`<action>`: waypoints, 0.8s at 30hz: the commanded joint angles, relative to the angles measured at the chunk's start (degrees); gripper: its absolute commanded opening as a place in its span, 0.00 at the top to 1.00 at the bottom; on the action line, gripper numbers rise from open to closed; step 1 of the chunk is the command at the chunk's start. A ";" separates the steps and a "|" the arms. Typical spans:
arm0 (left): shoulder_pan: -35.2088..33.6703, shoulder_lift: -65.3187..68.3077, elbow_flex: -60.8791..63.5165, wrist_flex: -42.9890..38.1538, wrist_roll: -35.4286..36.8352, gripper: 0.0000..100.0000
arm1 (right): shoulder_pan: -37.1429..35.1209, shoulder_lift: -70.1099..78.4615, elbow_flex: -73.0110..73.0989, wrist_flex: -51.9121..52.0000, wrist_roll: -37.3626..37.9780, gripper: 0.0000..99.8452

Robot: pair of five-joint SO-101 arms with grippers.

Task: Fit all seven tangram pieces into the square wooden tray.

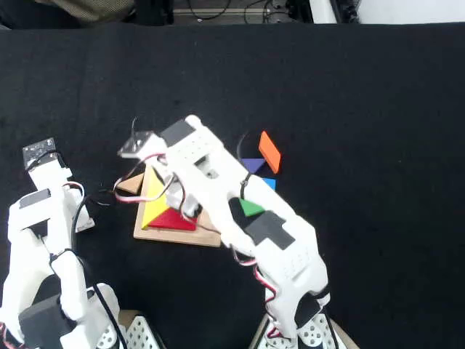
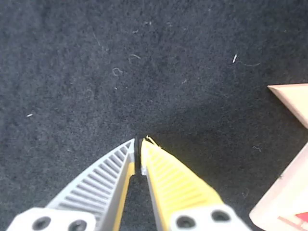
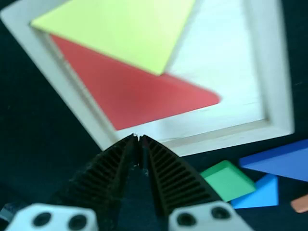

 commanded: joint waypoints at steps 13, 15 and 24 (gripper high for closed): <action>0.57 -1.23 -0.22 -0.35 0.09 0.97 | 1.49 -8.57 9.71 -15.82 7.38 0.99; 0.57 -1.23 -0.22 -0.35 0.09 0.97 | 3.43 -9.01 9.01 -16.88 7.38 0.99; 0.57 -1.23 -0.22 -0.35 0.09 0.97 | 7.65 -4.62 8.48 -20.92 7.74 0.99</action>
